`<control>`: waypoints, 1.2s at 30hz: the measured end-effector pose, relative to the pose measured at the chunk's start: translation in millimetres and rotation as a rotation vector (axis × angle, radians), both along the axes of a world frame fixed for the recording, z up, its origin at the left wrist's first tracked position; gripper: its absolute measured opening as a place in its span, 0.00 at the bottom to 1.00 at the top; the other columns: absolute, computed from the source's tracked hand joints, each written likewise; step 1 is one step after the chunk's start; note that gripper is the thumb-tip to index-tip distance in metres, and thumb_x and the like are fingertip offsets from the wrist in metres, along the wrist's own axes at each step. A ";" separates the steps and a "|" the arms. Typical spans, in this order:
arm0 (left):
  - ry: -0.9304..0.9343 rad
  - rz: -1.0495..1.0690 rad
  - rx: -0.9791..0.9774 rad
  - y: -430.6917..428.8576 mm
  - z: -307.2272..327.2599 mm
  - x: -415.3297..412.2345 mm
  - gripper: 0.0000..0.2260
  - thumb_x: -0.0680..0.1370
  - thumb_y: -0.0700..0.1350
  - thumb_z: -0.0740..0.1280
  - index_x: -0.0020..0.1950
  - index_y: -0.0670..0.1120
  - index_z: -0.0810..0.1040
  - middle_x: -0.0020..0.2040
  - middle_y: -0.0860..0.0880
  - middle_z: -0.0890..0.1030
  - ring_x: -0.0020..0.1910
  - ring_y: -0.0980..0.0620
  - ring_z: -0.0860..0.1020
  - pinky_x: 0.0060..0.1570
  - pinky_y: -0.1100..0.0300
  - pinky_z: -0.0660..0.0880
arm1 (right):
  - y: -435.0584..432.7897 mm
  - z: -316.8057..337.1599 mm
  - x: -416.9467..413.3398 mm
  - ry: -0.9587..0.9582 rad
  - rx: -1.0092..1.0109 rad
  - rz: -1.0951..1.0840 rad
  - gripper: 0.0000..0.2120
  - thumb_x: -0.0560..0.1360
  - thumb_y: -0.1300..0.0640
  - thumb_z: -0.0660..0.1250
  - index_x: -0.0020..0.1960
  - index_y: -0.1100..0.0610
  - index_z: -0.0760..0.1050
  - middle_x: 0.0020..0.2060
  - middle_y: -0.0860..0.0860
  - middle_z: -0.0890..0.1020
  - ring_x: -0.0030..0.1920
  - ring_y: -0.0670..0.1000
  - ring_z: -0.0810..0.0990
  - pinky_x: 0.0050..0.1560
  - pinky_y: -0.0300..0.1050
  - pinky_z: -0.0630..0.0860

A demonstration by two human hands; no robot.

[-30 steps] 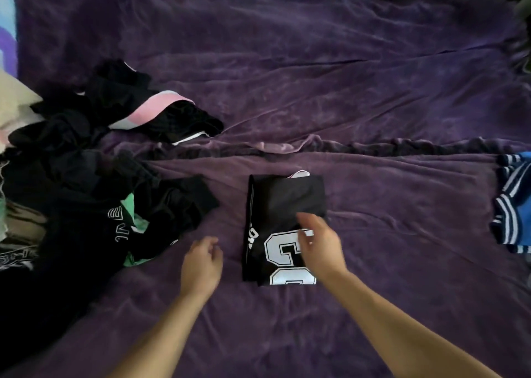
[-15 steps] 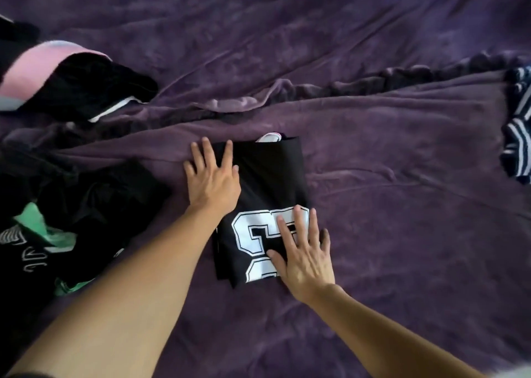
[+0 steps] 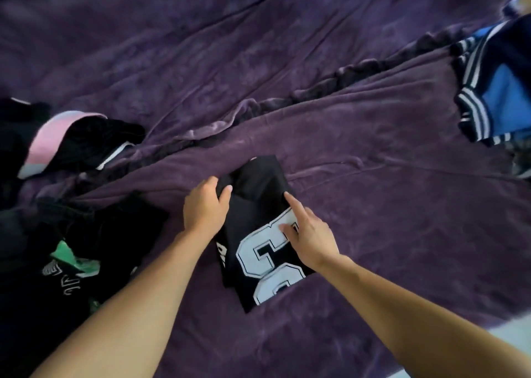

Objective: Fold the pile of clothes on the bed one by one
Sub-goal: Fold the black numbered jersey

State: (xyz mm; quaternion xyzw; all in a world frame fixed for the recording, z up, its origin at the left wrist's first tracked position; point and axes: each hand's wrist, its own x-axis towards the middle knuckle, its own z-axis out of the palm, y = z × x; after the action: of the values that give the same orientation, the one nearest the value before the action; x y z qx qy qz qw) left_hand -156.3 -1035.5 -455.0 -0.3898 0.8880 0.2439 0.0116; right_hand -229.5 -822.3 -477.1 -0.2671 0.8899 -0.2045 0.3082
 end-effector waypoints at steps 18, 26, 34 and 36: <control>0.124 -0.009 0.243 375.4 184.4 -131.2 0.22 0.80 0.52 0.63 0.68 0.39 0.71 0.65 0.40 0.76 0.65 0.42 0.73 0.61 0.53 0.69 | 394.6 205.0 -129.0 0.280 0.037 -0.036 0.30 0.80 0.40 0.57 0.77 0.38 0.49 0.52 0.49 0.72 0.47 0.57 0.78 0.47 0.52 0.74; 0.231 -0.096 0.244 488.0 249.0 -243.9 0.20 0.79 0.51 0.64 0.64 0.38 0.74 0.61 0.40 0.78 0.61 0.40 0.75 0.57 0.54 0.70 | 514.2 264.2 -236.5 0.409 0.010 -0.084 0.29 0.79 0.39 0.57 0.76 0.37 0.49 0.55 0.49 0.75 0.53 0.55 0.78 0.48 0.49 0.73; 0.309 -0.169 0.190 477.7 288.5 -389.5 0.20 0.79 0.52 0.64 0.64 0.39 0.74 0.60 0.40 0.79 0.61 0.40 0.75 0.60 0.51 0.71 | 512.0 297.5 -366.5 0.537 -0.045 -0.093 0.30 0.78 0.40 0.60 0.76 0.41 0.53 0.62 0.51 0.75 0.61 0.57 0.75 0.54 0.49 0.72; 0.338 -0.166 0.180 467.2 290.8 -432.0 0.20 0.79 0.51 0.64 0.64 0.38 0.74 0.62 0.39 0.77 0.62 0.40 0.74 0.59 0.52 0.69 | 498.5 300.3 -408.2 0.534 -0.029 -0.103 0.29 0.78 0.40 0.59 0.76 0.41 0.53 0.63 0.53 0.75 0.59 0.58 0.76 0.51 0.50 0.73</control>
State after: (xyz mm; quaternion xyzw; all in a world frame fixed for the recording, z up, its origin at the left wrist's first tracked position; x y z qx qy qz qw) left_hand -588.3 -568.3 -164.3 -0.2662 0.8809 0.3824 -0.0826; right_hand -637.7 -323.9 -176.8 -0.2704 0.9490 -0.1549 0.0477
